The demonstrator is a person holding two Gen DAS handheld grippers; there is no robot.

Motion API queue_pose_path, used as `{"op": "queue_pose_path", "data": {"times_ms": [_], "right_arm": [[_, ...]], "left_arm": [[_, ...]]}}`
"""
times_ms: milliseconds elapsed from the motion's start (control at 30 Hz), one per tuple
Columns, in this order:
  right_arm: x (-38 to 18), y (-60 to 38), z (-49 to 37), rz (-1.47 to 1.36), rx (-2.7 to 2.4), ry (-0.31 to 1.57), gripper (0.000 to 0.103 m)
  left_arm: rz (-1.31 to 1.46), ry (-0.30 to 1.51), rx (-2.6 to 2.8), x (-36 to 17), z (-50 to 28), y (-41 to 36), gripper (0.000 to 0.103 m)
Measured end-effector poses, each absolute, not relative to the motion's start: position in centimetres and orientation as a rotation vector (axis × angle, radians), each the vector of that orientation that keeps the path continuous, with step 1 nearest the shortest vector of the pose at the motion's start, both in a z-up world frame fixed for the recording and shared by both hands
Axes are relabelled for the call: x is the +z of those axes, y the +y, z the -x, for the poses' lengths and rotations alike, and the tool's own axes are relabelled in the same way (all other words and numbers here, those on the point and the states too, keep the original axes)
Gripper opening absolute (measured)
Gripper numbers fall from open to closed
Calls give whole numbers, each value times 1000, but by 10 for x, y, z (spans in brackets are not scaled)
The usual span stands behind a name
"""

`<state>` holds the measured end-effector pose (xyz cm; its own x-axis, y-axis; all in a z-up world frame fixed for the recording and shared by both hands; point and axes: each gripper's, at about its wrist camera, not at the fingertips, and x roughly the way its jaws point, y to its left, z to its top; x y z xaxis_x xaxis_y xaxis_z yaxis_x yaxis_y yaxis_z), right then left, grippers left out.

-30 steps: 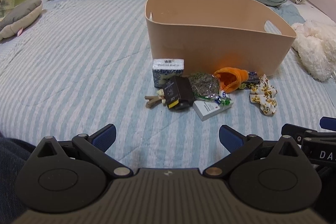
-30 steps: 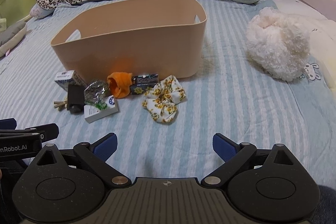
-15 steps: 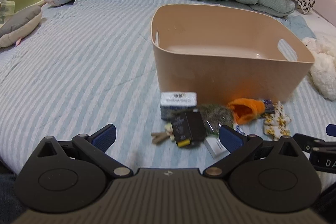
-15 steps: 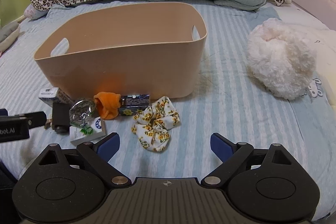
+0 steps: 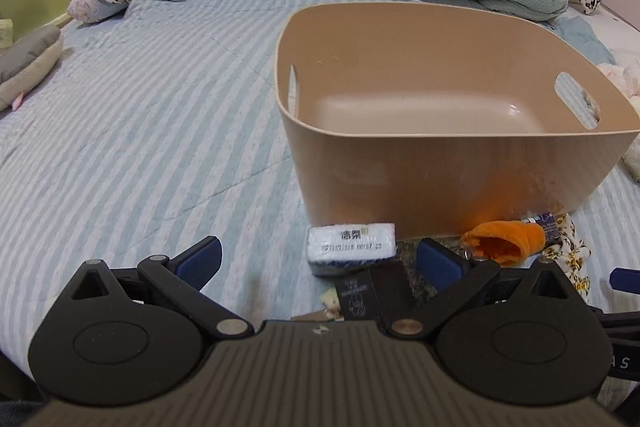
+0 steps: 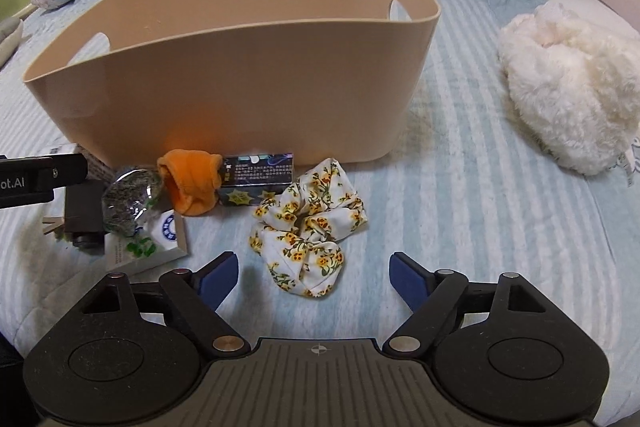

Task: Organize objects
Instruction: 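Grasp the blue-and-white tissue pack with left tool while right tool grasps floral scrunchie, then carry tissue pack and scrunchie over the basket and open both tools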

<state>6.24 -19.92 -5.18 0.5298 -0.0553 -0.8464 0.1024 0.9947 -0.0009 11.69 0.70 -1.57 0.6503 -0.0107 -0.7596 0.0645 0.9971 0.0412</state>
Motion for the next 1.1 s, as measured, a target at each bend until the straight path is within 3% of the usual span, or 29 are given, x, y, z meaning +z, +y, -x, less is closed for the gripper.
{"op": "queue_pose_path", "data": {"times_ms": [100, 167, 300, 333, 400, 600, 1100], "right_arm": [[-57, -200, -67, -58, -98, 1019, 76], [-60, -199, -70, -61, -96, 1027, 71], [-63, -196, -73, -64, -89, 1031, 58], [-63, -195, -73, -65, -85, 1028, 55], [-63, -195, -72, -79, -80, 1022, 41], [-61, -199, -69, -119, -79, 1008, 17], [-7, -228, -45, -217, -65, 870, 14]], "left_arm": [[-66, 880, -51, -21, -124, 7, 98], [-66, 904, -73, -25, -129, 7, 76], [-49, 908, -95, -29, -133, 8, 68], [-42, 904, -103, -29, -133, 8, 60], [-36, 896, -119, -29, -133, 9, 48], [-23, 885, -143, -29, -131, 10, 47], [40, 821, -124, 32, -103, 26, 47]]}}
